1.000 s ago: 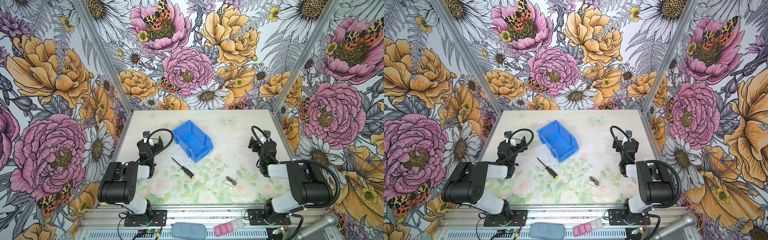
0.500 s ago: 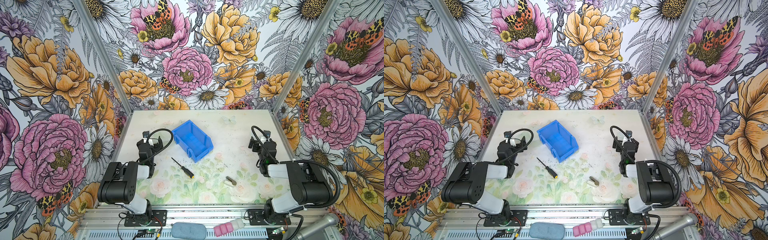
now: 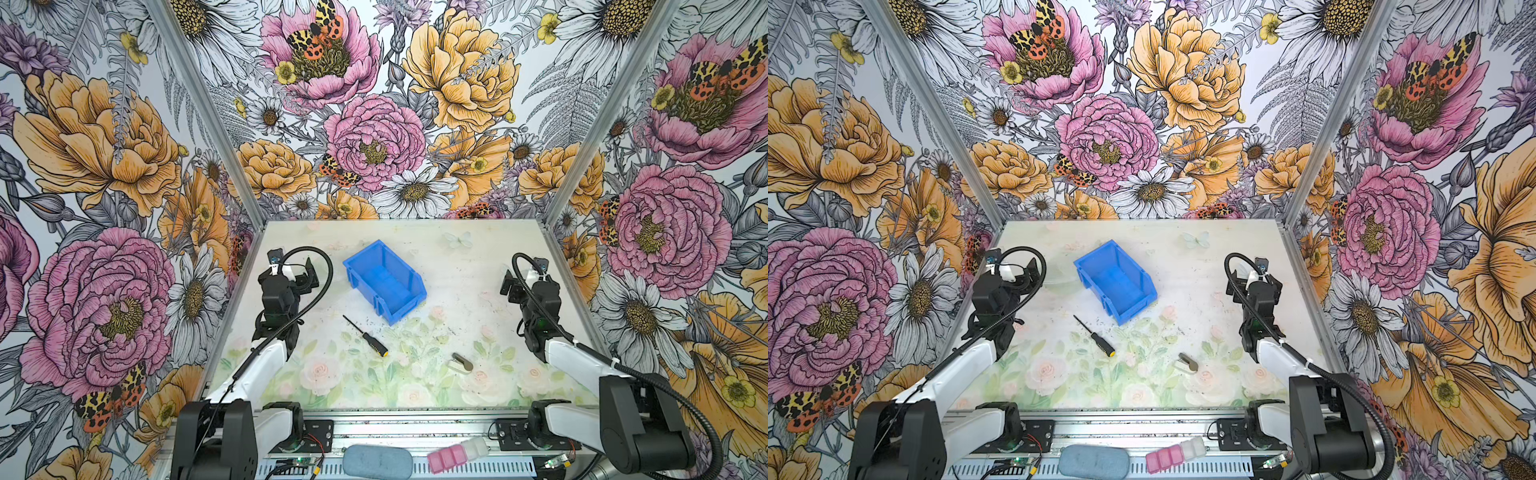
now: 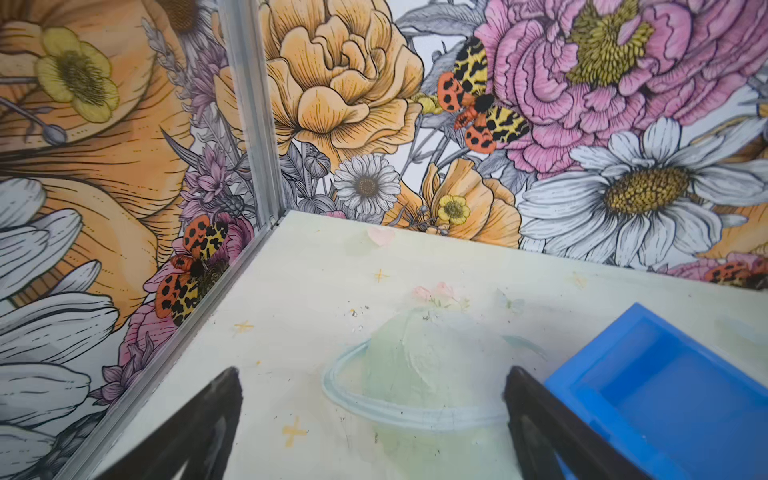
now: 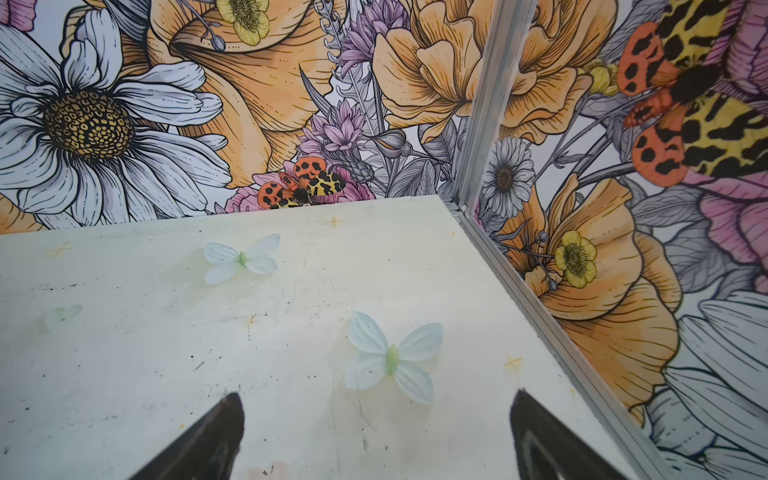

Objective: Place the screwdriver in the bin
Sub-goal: 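Move the left gripper over the black-and-yellow screwdriver handle while the right arm lifts slightly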

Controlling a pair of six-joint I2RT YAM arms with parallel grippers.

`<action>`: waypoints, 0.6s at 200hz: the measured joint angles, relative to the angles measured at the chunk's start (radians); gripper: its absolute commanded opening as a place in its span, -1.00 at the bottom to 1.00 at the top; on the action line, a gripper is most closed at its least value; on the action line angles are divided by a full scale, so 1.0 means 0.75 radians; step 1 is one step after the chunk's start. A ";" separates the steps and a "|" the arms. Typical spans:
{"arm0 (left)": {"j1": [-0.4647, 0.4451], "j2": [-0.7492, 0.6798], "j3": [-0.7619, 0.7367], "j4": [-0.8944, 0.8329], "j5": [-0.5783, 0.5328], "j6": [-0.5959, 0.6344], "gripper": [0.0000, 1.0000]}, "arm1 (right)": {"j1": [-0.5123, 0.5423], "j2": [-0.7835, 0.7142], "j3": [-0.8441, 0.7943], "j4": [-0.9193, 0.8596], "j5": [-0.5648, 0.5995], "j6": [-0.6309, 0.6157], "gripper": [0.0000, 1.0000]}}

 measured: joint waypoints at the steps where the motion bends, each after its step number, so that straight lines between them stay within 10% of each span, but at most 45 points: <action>1: -0.001 -0.007 0.015 -0.023 -0.008 -0.010 0.97 | 0.001 -0.006 0.010 -0.026 0.003 0.005 0.99; 120: -0.233 -0.263 0.259 -1.049 -0.010 -0.655 0.97 | 0.382 -0.230 0.424 -1.043 0.120 0.441 0.99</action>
